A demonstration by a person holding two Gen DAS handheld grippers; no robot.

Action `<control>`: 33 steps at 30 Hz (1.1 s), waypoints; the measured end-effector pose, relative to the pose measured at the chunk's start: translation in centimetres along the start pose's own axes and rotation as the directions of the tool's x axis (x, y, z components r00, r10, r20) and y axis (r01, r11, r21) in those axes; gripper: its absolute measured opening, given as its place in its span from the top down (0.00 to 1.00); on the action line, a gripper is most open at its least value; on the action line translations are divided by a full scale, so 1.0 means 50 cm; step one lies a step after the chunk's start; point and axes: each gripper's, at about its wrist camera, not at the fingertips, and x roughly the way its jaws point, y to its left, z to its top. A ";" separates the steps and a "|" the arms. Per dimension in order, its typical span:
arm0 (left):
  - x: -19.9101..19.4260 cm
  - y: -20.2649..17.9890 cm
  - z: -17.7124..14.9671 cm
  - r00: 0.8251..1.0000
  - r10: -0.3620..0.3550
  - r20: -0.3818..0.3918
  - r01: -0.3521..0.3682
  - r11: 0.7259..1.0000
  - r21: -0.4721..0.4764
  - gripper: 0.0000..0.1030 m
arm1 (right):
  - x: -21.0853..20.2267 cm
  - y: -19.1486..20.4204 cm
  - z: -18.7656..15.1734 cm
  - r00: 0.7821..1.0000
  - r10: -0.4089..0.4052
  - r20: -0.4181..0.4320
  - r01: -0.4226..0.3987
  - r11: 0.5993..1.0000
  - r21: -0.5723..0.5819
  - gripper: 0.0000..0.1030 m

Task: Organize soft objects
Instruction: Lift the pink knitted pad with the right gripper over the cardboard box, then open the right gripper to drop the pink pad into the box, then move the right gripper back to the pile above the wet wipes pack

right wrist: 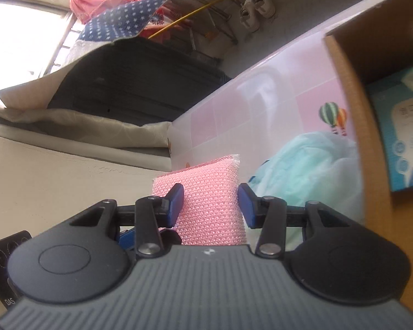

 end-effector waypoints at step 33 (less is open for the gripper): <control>0.241 -0.333 0.000 0.998 -0.010 -0.061 0.020 0.986 0.165 0.23 | -0.434 -0.304 0.061 0.893 -0.188 0.409 0.184 0.982 0.049 0.58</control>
